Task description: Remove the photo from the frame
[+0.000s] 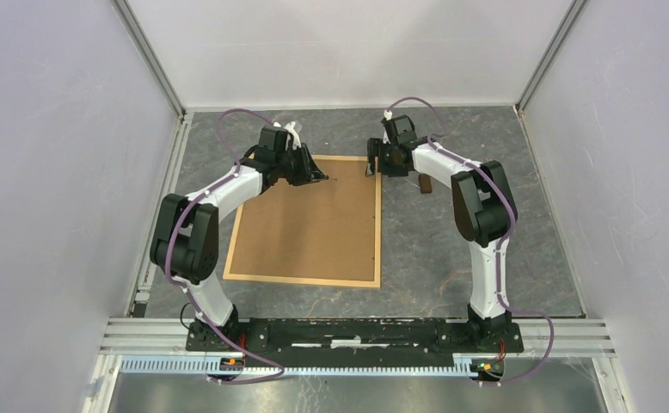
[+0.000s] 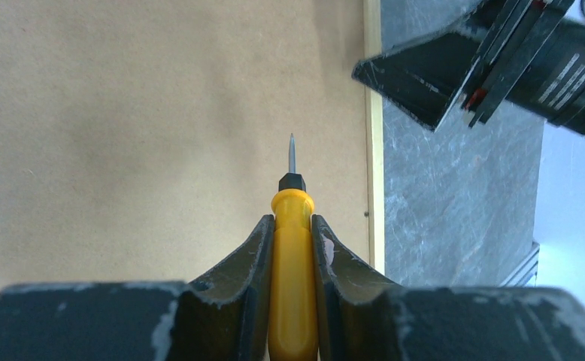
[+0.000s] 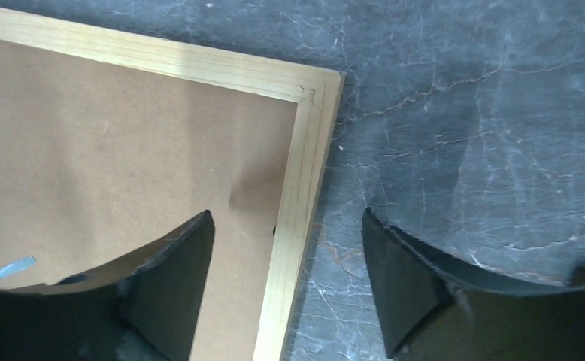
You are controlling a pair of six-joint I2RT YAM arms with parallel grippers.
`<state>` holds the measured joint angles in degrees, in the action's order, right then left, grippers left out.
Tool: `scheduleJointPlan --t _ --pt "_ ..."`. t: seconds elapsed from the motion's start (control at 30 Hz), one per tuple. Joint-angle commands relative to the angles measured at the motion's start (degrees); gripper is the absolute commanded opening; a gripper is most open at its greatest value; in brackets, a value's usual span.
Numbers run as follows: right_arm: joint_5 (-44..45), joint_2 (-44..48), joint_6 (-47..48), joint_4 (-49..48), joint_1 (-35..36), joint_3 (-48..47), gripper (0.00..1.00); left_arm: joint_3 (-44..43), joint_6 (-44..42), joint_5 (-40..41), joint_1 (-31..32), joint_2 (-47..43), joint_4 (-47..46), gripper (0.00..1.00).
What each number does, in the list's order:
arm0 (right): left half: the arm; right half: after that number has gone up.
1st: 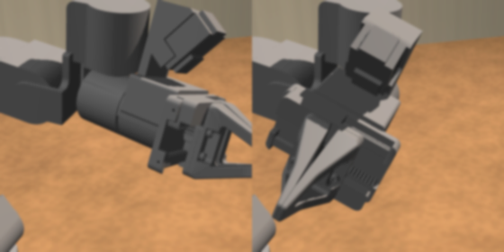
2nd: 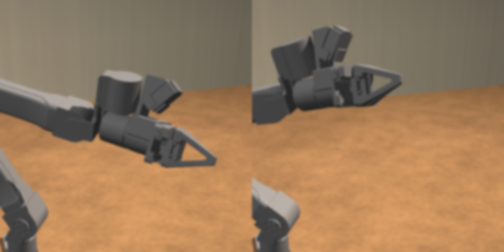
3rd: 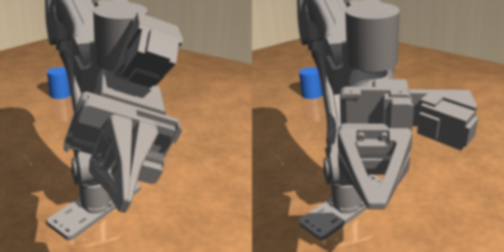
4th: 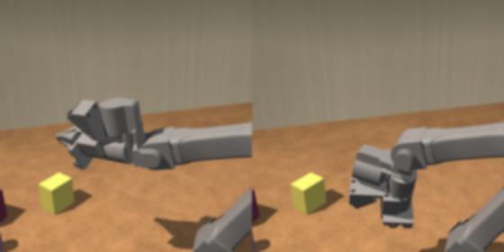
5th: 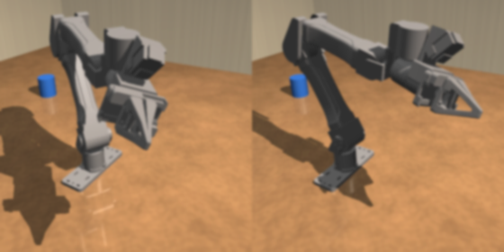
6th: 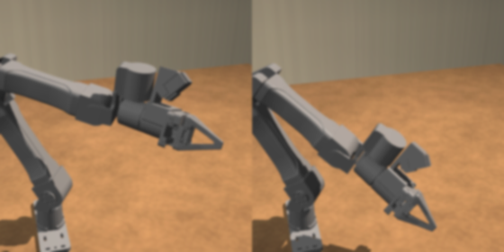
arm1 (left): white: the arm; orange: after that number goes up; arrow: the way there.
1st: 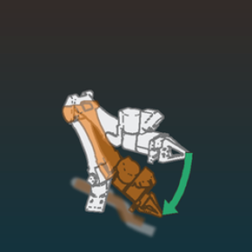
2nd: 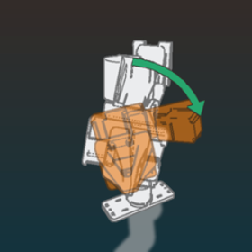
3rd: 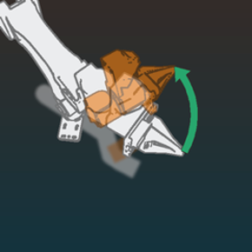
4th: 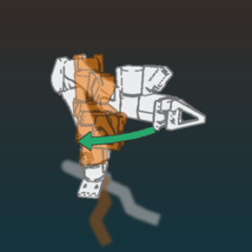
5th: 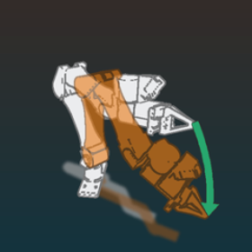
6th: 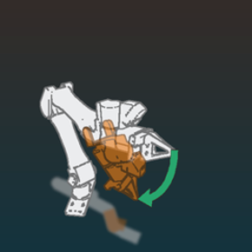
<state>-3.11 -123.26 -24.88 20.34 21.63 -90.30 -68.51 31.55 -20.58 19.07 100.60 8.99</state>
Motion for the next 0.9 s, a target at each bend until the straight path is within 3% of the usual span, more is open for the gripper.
scheduleJointPlan --t 0.0,0.17,0.37,0.5,0.63,0.83,0.87 --pt "-1.0 6.2 5.0 0.3 -0.5 -2.6 0.86 2.7 -3.2 -5.4 0.3 -5.5 -3.6 0.02" --pt "-1.5 14.1 9.3 -0.4 -0.9 1.7 0.95 7.2 -1.6 -8.9 0.6 -10.1 -5.9 0.02" --pt "6.7 32.4 18.4 -9.1 -0.5 20.9 0.98 14.9 0.9 -14.6 2.8 -15.6 -10.5 0.02" --pt "10.3 40.2 17.8 -9.2 -0.7 30.7 0.98 20.0 3.8 -15.9 4.6 -18.2 -13.6 0.02" --pt "-7.0 44.5 19.3 -9.4 -2.9 38.3 0.92 21.1 5.1 -15.7 5.8 -17.3 -15.8 0.02" --pt "-21.1 43.1 20.6 -9.2 -3.0 44.6 0.88 20.0 6.2 -18.4 6.1 -11.8 -17.9 0.02" --pt "-23.4 42.2 21.2 -9.7 -3.0 44.8 0.94 19.7 6.7 -18.9 6.1 -10.6 -18.5 0.02"
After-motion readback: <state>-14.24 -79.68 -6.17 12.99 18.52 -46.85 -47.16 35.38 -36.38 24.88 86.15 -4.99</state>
